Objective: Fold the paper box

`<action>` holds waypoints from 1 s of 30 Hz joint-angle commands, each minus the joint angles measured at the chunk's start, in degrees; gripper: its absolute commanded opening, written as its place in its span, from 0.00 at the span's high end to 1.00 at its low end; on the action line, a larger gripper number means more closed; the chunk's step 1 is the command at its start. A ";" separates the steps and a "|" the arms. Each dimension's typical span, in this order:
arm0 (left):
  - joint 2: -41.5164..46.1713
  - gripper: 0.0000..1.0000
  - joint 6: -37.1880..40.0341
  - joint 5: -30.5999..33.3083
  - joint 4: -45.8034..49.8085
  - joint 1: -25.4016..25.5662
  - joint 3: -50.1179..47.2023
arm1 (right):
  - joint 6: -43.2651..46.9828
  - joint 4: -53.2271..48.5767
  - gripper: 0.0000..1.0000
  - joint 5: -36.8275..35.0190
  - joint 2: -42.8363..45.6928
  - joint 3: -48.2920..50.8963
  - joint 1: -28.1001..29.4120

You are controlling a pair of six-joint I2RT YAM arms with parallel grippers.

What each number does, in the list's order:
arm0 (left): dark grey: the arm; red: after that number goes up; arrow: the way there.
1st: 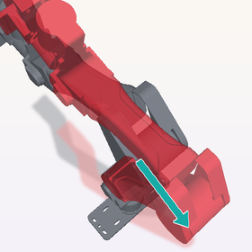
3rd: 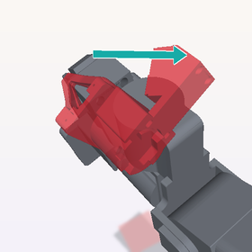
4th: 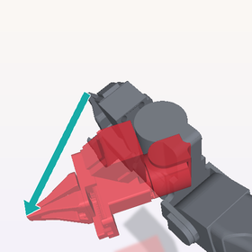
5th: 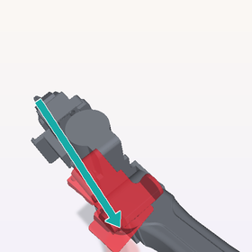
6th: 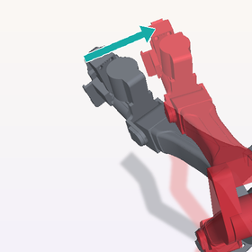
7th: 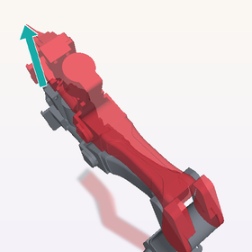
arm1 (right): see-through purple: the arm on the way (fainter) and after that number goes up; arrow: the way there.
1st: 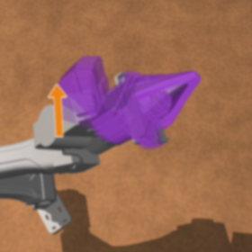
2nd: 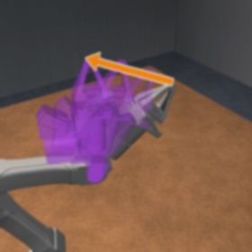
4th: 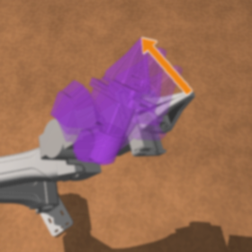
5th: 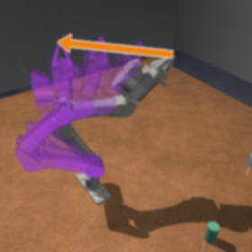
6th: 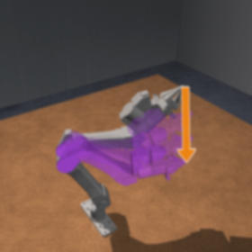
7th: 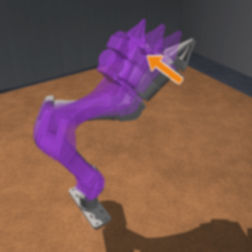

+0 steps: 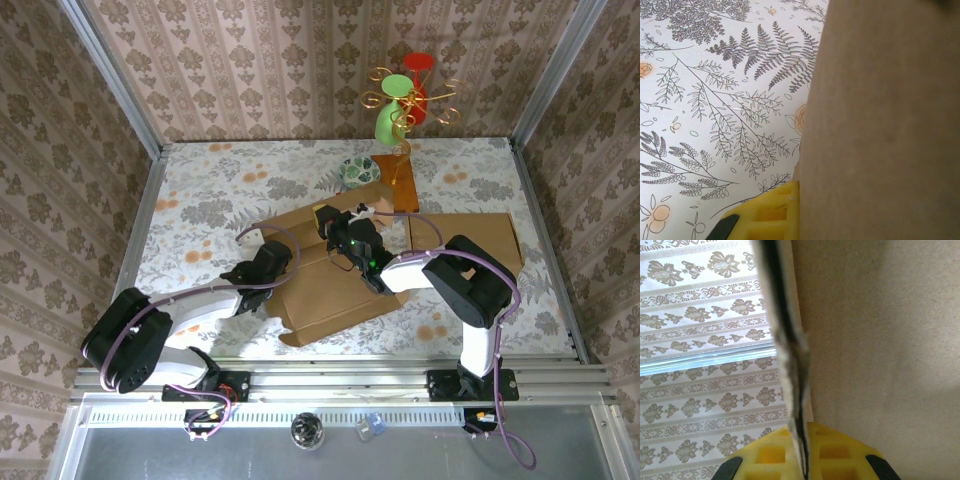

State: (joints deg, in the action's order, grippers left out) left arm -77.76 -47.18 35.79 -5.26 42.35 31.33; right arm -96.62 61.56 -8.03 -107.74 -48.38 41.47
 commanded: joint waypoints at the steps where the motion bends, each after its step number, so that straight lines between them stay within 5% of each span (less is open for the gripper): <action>1: -1.02 1.00 -2.19 -0.11 3.01 -1.51 -0.22 | -1.48 -2.81 1.00 3.55 0.06 -0.37 1.20; 7: -0.35 1.00 -0.61 0.14 1.59 -2.42 -0.89 | -1.47 -5.93 1.00 3.74 0.85 -0.83 1.21; 14: 5.56 1.00 6.14 -8.65 0.28 -7.80 -1.55 | 2.46 -25.06 0.41 8.11 9.98 -4.27 -1.86; 17: 8.79 1.00 9.17 -14.26 1.08 -11.49 -1.45 | 8.08 -39.62 0.27 10.58 15.65 -9.06 -3.53; 23: 12.71 1.00 13.58 -26.75 3.32 -18.95 0.81 | 16.81 -54.69 0.21 10.78 25.52 -14.06 -7.13; 30: 13.43 1.00 12.69 -44.74 3.46 -27.41 5.10 | 29.36 -71.29 0.29 12.63 35.03 -22.56 -16.02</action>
State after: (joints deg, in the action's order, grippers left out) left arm -64.90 -34.63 2.72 -1.52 17.50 33.01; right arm -75.55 2.11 3.20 -75.75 -67.22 28.05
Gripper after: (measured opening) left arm 0.076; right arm 0.720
